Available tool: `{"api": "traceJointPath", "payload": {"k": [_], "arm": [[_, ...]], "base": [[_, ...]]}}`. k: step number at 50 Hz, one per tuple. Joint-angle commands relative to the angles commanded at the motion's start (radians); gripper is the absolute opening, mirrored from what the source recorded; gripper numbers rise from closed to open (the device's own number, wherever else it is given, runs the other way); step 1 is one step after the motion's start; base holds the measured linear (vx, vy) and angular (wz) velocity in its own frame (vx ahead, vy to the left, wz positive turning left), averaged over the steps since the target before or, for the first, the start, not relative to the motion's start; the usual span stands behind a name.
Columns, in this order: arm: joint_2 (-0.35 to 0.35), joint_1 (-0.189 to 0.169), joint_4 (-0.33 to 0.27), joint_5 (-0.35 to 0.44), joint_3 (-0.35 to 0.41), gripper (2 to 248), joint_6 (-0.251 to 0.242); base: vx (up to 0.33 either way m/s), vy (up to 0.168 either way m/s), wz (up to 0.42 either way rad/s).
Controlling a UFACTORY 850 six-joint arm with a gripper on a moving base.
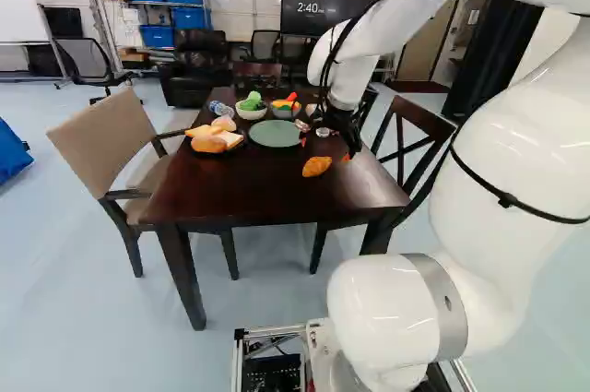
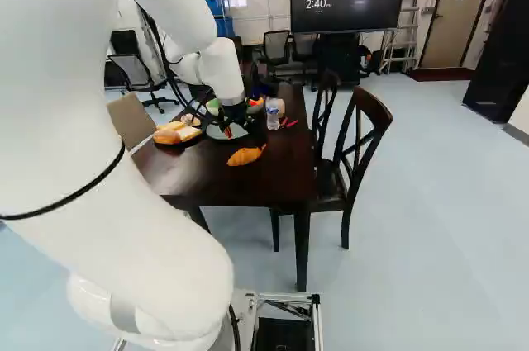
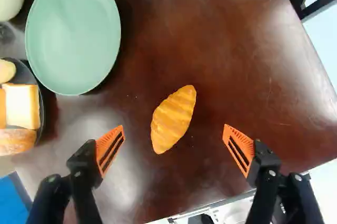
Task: Move the croissant to the empty plate
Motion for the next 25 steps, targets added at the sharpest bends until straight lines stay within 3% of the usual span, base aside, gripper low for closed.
{"api": "traceJointPath", "payload": {"k": [25], "arm": [[0.0,0.0,0.0,0.0,0.0,247,0.263]], "base": [[0.0,0.0,0.0]]}}
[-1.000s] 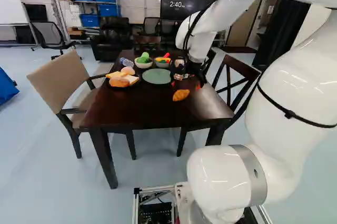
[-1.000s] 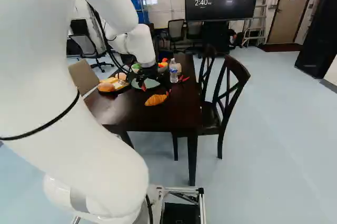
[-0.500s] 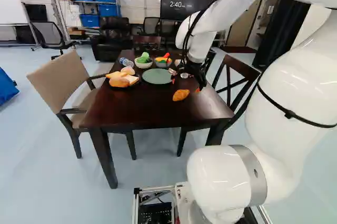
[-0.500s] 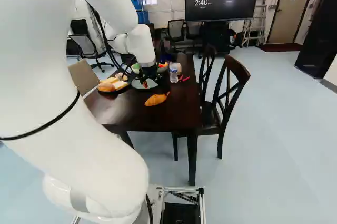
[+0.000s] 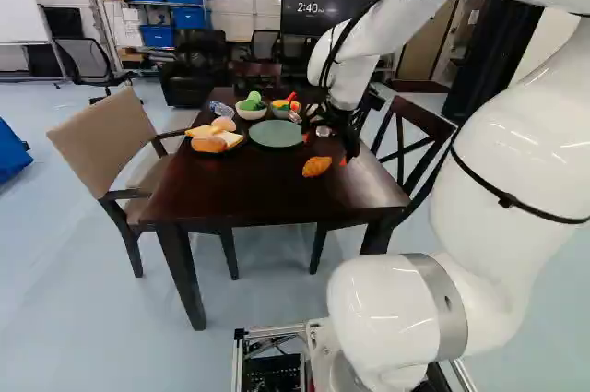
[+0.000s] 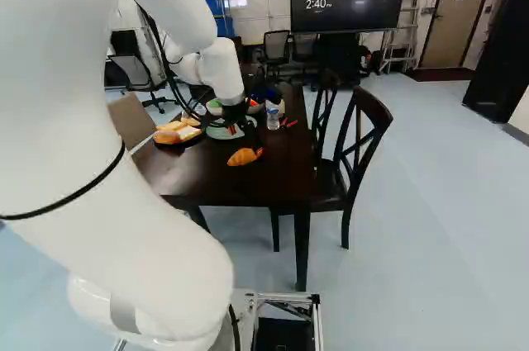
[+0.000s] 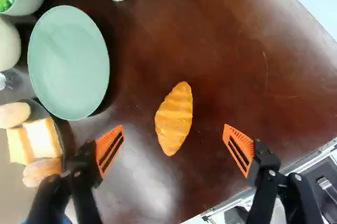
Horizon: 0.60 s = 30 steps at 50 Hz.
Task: Move the croissant to the empty plate
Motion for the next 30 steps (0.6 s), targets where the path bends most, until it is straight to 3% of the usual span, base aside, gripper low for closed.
{"api": "traceJointPath", "payload": {"k": [28,30], "arm": [[0.0,0.0,0.0,0.0,0.0,247,0.294],[0.0,0.0,0.0,0.0,0.0,247,0.294]], "base": [[0.0,0.0,0.0],[0.0,0.0,0.0]]}}
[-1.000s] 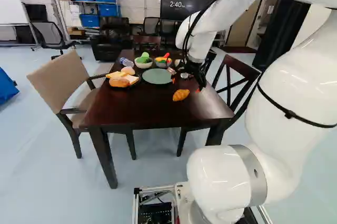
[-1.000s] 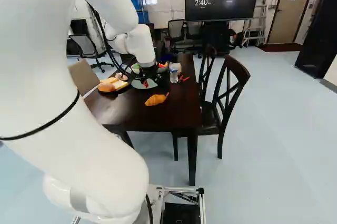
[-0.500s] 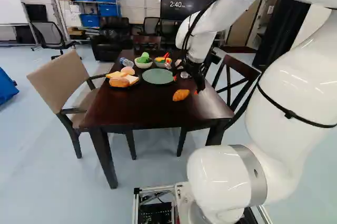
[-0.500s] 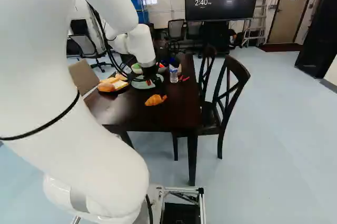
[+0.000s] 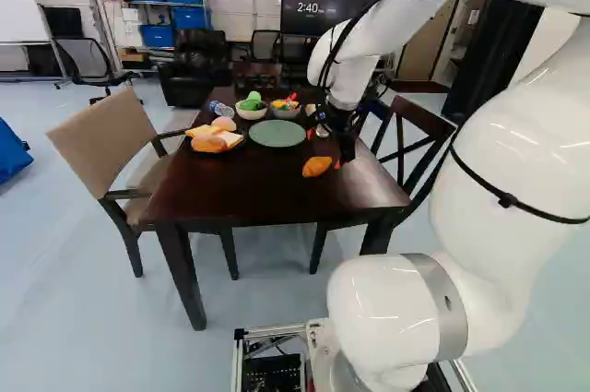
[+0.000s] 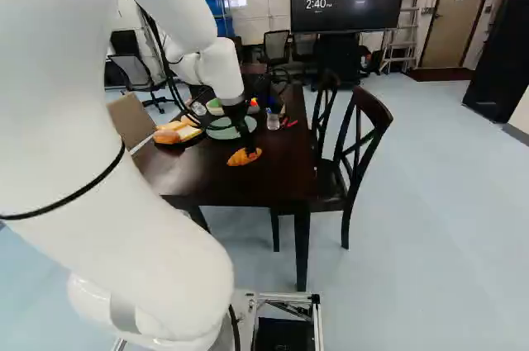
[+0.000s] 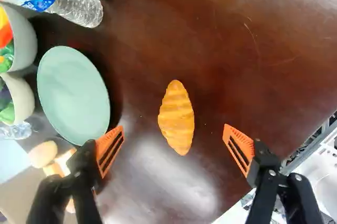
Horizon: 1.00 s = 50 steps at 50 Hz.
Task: Move the croissant to the empty plate
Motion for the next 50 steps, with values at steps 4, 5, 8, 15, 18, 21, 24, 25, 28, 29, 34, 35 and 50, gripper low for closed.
{"api": "traceJointPath", "payload": {"k": [4,5,8,15,18,21,24,25,28,29,34,35,50], "arm": [[0.0,0.0,0.0,0.0,0.0,247,0.0],[0.0,0.0,0.0,0.0,0.0,247,0.0],[0.0,0.0,0.0,0.0,0.0,247,0.0],[-0.012,0.0,0.0,0.0,-0.002,247,0.0],[-0.021,0.0,0.0,0.0,-0.004,247,0.0],[-0.032,0.0,0.0,0.0,-0.006,247,0.0],[-0.043,0.0,0.0,0.0,-0.009,247,0.0],[-0.046,0.0,0.0,0.0,-0.01,247,0.0],[-0.058,0.0,0.0,0.0,-0.012,247,0.0],[-0.062,0.0,0.0,0.0,-0.013,247,0.0],[-0.081,0.0,0.0,0.0,-0.018,247,0.0],[-0.085,0.0,0.0,0.0,-0.019,247,0.0],[-0.089,0.0,0.0,0.0,-0.02,247,0.0]], "base": [[0.0,0.0,0.0],[0.0,0.0,0.0],[0.0,0.0,0.0],[0.0,0.0,0.0],[0.0,0.0,0.0],[0.0,0.0,0.0],[0.0,0.0,0.0],[0.0,0.0,0.0],[0.0,0.0,0.0],[0.0,0.0,0.0],[0.0,0.0,0.0],[0.0,0.0,0.0],[0.0,0.0,0.0]]}}
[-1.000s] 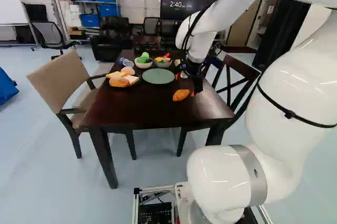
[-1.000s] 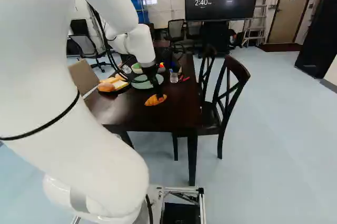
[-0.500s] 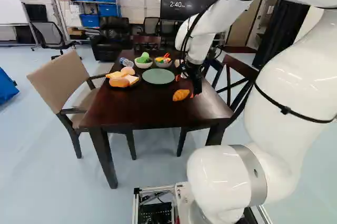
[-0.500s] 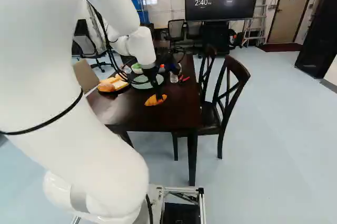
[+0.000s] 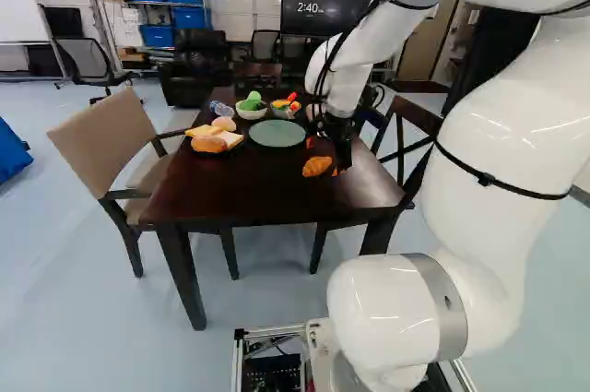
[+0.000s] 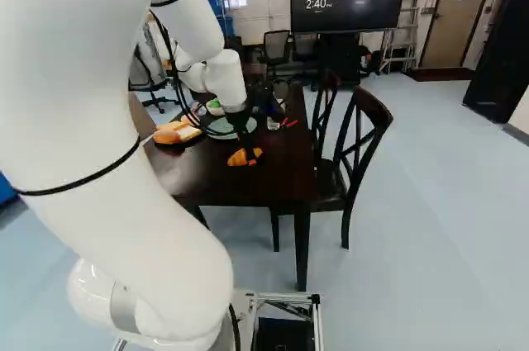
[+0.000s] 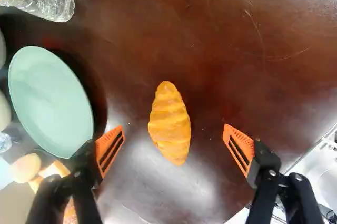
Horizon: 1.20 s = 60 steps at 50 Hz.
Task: Move the croissant to the empty plate
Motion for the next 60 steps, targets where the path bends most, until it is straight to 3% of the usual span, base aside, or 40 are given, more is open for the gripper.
{"api": "traceJointPath", "payload": {"k": [23,28,29,33,34,39,40,44,45,49,50,60], "arm": [[-0.022,0.0,0.0,0.0,-0.006,247,0.0],[-0.022,0.0,0.0,0.0,-0.006,239,0.0],[-0.022,0.0,0.0,0.0,-0.006,227,0.0],[-0.022,0.0,0.0,0.0,-0.006,227,0.0],[-0.022,0.0,0.0,0.0,-0.006,214,0.0],[-0.022,0.0,0.0,0.0,-0.006,214,0.0],[-0.022,0.0,0.0,0.0,-0.006,202,0.0],[-0.022,0.0,0.0,0.0,-0.006,202,0.0],[-0.022,0.0,0.0,0.0,-0.006,190,0.0],[-0.022,0.0,0.0,0.0,-0.006,190,0.0],[-0.022,0.0,0.0,0.0,-0.006,177,0.0],[-0.022,0.0,0.0,0.0,-0.006,165,0.0]], "base": [[0.0,0.0,0.0],[0.0,0.0,0.0],[0.0,0.0,0.0],[0.0,0.0,0.0],[0.0,0.0,0.0],[0.0,0.0,0.0],[0.0,0.0,0.0],[0.0,0.0,0.0],[0.0,0.0,0.0],[0.0,0.0,0.0],[0.0,0.0,0.0],[0.0,0.0,0.0]]}}
